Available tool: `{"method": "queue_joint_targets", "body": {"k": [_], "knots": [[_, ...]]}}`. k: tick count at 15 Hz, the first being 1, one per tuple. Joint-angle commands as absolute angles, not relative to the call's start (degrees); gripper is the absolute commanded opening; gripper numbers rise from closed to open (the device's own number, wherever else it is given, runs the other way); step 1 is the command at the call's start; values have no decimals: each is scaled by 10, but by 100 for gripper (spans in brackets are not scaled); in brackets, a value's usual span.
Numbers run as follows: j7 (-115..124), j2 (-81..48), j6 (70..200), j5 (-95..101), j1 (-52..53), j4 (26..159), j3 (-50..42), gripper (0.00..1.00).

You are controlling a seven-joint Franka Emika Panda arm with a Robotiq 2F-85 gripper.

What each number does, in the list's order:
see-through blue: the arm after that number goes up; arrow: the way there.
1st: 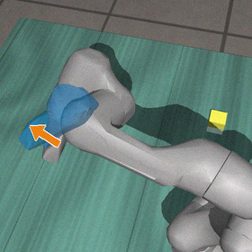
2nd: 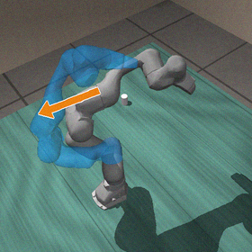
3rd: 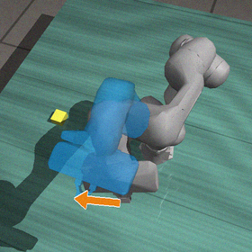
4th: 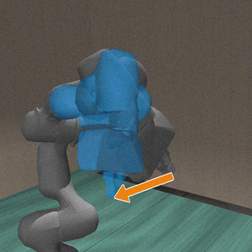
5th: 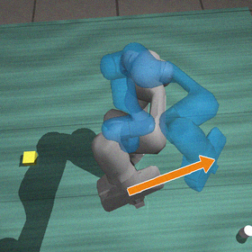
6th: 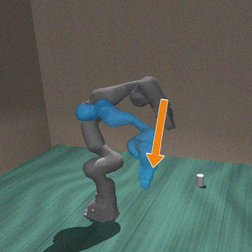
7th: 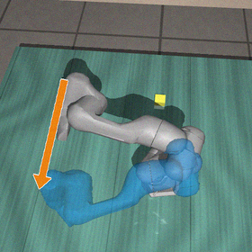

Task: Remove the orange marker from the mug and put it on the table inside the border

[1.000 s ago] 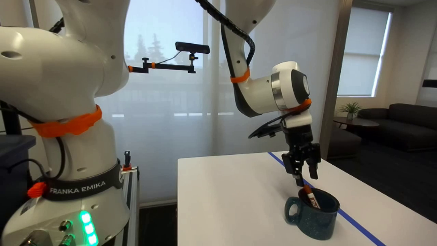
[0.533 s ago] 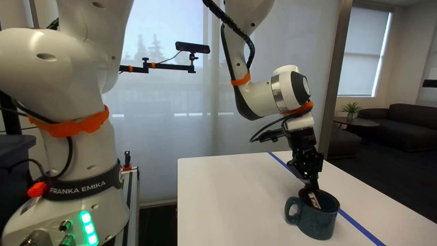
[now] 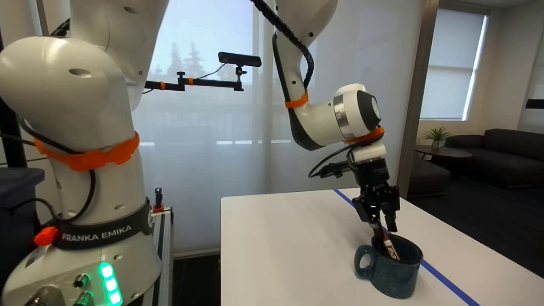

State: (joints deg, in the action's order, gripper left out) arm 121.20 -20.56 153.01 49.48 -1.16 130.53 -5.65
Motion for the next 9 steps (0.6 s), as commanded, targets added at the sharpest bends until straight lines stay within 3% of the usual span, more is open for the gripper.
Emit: {"method": "queue_joint_targets", "body": {"k": [1, 2, 3, 7, 9], "knots": [[1219, -207, 1533, 482, 11, 1303, -74, 61], [1218, -206, 1533, 480, 12, 1304, -75, 57], [1219, -206, 1533, 480, 14, 1303, -76, 42], [1219, -206, 1534, 478, 19, 1303, -80, 9], [1218, -205, 1534, 477, 20, 1304, -81, 0]]}}
